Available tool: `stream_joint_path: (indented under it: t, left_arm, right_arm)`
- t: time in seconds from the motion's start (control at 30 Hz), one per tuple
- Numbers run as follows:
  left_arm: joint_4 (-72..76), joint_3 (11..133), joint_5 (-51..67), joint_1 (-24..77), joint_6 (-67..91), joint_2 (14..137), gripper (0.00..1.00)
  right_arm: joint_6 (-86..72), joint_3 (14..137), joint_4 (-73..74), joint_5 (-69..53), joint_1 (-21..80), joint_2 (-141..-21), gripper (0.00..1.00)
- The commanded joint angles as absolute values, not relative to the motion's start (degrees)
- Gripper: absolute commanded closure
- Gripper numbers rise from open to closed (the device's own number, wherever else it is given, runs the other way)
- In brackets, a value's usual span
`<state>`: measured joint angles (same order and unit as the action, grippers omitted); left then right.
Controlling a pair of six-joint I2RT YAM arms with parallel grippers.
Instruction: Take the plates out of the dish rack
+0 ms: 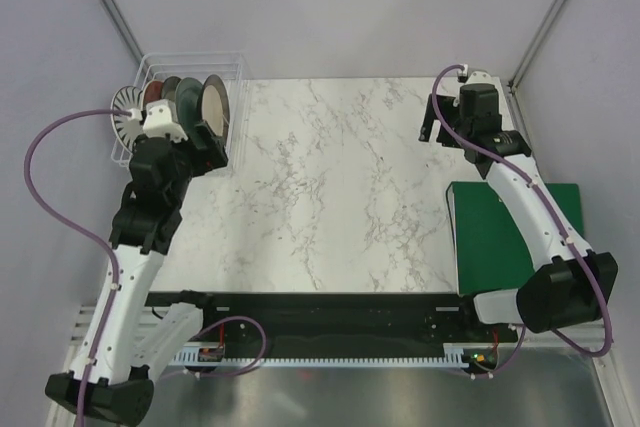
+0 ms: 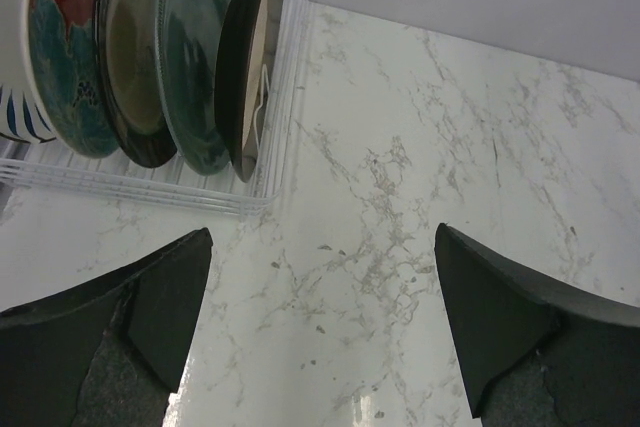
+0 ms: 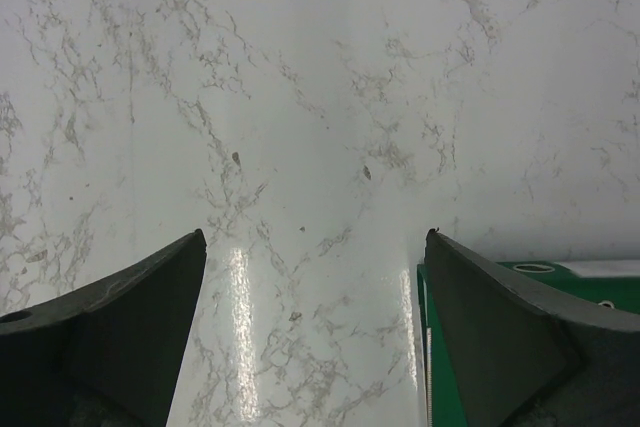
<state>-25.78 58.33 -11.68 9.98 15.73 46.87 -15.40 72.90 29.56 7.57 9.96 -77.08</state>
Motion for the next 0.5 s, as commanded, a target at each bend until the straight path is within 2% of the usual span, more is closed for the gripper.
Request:
stream_joint_path:
  t: [0.0,0.3,0.33,0.47]
  left_arm:
    - [-20.22,63.8,-15.46,9.67,9.5,56.67,0.0]
    - [-12.75,71.98,-19.25,8.09,9.4,75.12,0.01]
    - [-11.35,72.68,-19.16,7.91,9.06,76.45,0.05]
    - [-9.93,78.03,-21.43,7.47,8.09,83.39,0.09]
  right_arm:
    - [-15.38,76.11,30.32,9.06,9.93,-78.75,0.02]
    - [-14.07,75.93,30.15,7.91,9.84,-82.79,0.02]
    - [-13.89,76.29,30.23,8.0,9.93,-83.49,0.02]
    - [-13.18,77.25,30.32,7.82,9.93,-85.25,0.02]
